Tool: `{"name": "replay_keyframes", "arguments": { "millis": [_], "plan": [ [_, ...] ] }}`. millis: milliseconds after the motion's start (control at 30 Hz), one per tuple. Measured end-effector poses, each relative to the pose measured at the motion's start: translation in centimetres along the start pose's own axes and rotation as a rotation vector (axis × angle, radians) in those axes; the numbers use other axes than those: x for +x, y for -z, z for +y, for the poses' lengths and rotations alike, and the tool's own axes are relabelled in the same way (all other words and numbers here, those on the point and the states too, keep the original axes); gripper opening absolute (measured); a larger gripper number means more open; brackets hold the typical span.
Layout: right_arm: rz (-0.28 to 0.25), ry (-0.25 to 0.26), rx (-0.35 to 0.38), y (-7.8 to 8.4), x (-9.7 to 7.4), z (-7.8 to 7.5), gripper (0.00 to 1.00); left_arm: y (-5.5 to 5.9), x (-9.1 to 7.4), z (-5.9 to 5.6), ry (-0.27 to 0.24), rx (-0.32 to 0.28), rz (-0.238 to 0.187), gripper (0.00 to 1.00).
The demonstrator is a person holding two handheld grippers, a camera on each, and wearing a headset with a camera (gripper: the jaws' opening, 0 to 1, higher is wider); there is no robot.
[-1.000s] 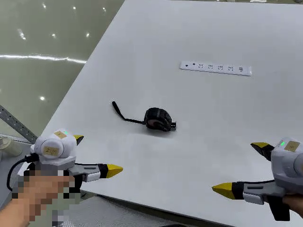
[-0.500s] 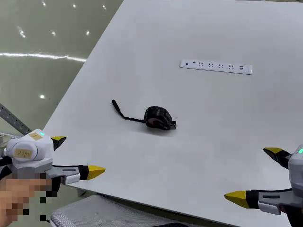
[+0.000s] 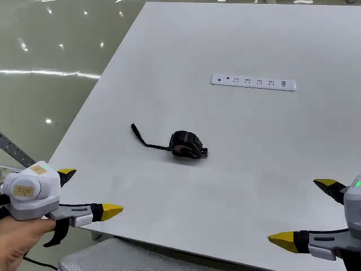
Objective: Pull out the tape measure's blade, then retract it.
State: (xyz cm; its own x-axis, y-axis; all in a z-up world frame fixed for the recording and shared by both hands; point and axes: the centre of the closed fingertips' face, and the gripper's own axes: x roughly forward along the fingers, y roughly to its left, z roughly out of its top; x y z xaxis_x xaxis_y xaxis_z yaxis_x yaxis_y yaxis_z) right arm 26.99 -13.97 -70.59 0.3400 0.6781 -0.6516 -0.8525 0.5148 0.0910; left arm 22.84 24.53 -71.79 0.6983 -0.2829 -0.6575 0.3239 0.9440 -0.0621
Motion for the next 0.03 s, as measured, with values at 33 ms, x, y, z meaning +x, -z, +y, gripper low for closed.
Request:
{"name": "replay_keyframes", "arguments": {
  "millis": [33],
  "plan": [
    [0.001, 0.0, -0.001, 0.04, 0.0, -0.01, 1.0, -0.03, -0.01, 0.01, 0.0, 0.001, 0.0, 1.0]
  ]
}}
